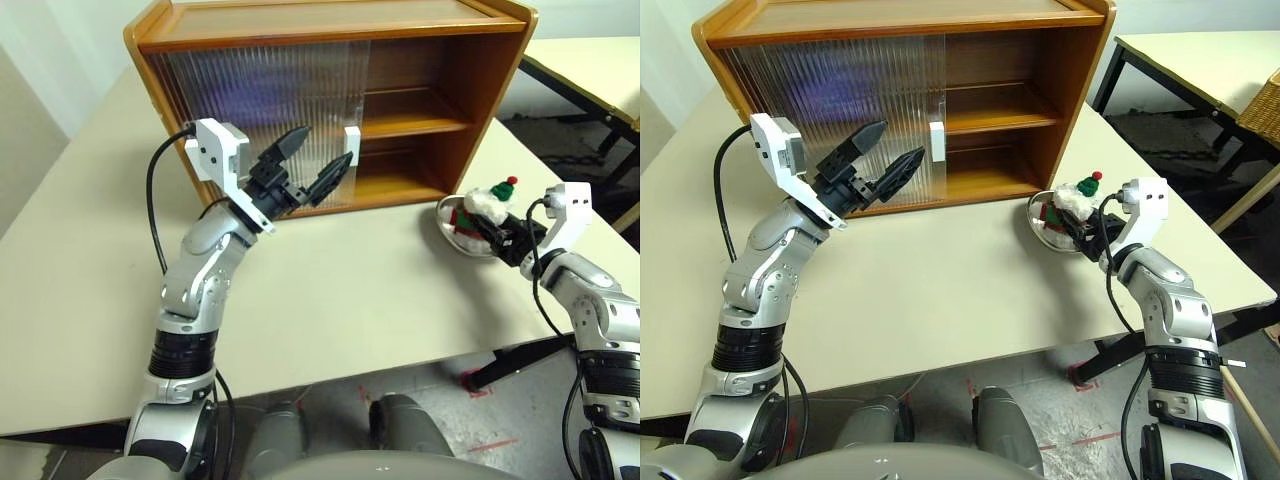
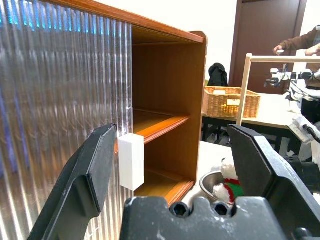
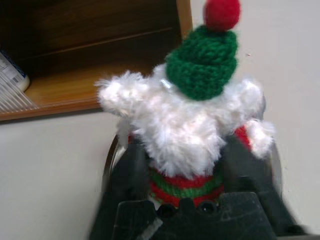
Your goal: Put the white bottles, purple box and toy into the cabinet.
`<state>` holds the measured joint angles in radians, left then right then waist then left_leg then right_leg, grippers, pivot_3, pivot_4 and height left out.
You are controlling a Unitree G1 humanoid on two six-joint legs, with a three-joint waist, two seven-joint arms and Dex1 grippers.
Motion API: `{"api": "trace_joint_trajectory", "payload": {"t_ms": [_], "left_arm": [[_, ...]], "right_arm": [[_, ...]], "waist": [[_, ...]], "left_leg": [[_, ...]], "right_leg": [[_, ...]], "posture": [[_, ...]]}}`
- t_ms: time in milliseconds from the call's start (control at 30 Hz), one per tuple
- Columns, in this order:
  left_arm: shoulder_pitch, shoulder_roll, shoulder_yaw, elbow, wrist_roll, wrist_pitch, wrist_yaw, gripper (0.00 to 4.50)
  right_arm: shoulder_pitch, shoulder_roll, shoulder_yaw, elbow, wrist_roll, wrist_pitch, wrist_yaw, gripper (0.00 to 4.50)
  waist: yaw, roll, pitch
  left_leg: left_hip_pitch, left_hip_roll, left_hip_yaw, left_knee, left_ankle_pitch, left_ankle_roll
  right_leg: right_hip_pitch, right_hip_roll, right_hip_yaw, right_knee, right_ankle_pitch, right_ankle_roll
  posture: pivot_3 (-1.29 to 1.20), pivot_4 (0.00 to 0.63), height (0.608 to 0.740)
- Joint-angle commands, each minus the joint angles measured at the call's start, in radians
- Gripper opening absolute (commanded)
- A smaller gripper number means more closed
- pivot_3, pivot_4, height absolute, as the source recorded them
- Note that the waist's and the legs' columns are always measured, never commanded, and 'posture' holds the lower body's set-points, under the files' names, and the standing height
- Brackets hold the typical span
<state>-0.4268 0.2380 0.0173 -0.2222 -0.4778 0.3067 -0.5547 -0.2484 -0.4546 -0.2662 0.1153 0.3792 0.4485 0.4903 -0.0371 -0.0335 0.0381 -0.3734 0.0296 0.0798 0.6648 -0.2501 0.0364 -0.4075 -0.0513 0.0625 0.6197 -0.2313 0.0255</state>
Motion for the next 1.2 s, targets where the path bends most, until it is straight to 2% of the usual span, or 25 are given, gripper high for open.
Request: {"api": "trace_joint_trajectory", "payload": {"t_ms": [33, 100, 167, 433, 700, 1200], "left_arm": [[-0.012, -0.007, -0.015, 0.003, 0.004, -0.005, -0.006, 4.50], [-0.018, -0.011, -0.019, 0.010, 0.005, -0.008, -0.011, 4.50], [-0.021, -0.014, -0.020, 0.015, 0.006, -0.010, -0.014, 4.50], [-0.030, -0.021, -0.025, 0.029, 0.009, -0.013, -0.027, 4.50], [-0.019, -0.021, -0.016, 0.024, 0.010, -0.015, -0.017, 4.50], [0.003, -0.025, -0.009, -0.005, 0.016, -0.016, 0.016, 4.50]], "right_arm": [[0.016, -0.019, -0.017, -0.043, 0.011, 0.009, 0.005, 1.10], [0.022, -0.030, -0.028, -0.068, 0.020, 0.021, 0.004, 0.45], [0.024, -0.038, -0.036, -0.085, 0.024, 0.029, 0.002, 0.27], [-0.070, -0.086, -0.063, -0.184, 0.092, 0.119, 0.000, 0.27], [-0.281, -0.062, -0.016, -0.169, 0.130, 0.174, 0.003, 0.27], [-0.536, -0.004, 0.089, 0.131, 0.036, 0.006, 0.077, 0.27]], "waist": [[0.001, 0.000, 0.000], [0.001, 0.000, 0.000], [0.001, 0.000, 0.000], [-0.005, 0.000, 0.000], [-0.001, 0.000, 0.000], [0.001, 0.000, 0.000]], "left_leg": [[0.000, 0.000, 0.000, 0.000, 0.000, 0.000], [0.000, 0.000, 0.000, 0.000, 0.000, 0.000], [0.000, 0.000, 0.000, 0.000, 0.000, 0.000], [0.000, 0.000, 0.000, 0.000, 0.000, 0.000], [0.000, 0.000, 0.000, 0.001, 0.000, 0.000], [0.000, 0.001, 0.000, 0.000, 0.000, 0.000]], "right_leg": [[0.000, 0.000, 0.000, 0.000, 0.000, 0.000], [0.000, 0.000, 0.000, 0.000, 0.000, 0.000], [0.000, 0.000, 0.000, 0.000, 0.000, 0.000], [0.000, 0.001, 0.000, 0.001, 0.000, 0.000], [0.000, 0.002, 0.000, 0.001, 0.000, 0.000], [0.000, 0.001, 0.000, 0.000, 0.001, -0.001]], "posture": [[0.01, 0.000, 0.740], [0.00, 0.000, 0.740], [0.00, 0.000, 0.740], [-0.01, 0.000, 0.740], [0.01, 0.000, 0.740], [0.05, 0.000, 0.740]]}}
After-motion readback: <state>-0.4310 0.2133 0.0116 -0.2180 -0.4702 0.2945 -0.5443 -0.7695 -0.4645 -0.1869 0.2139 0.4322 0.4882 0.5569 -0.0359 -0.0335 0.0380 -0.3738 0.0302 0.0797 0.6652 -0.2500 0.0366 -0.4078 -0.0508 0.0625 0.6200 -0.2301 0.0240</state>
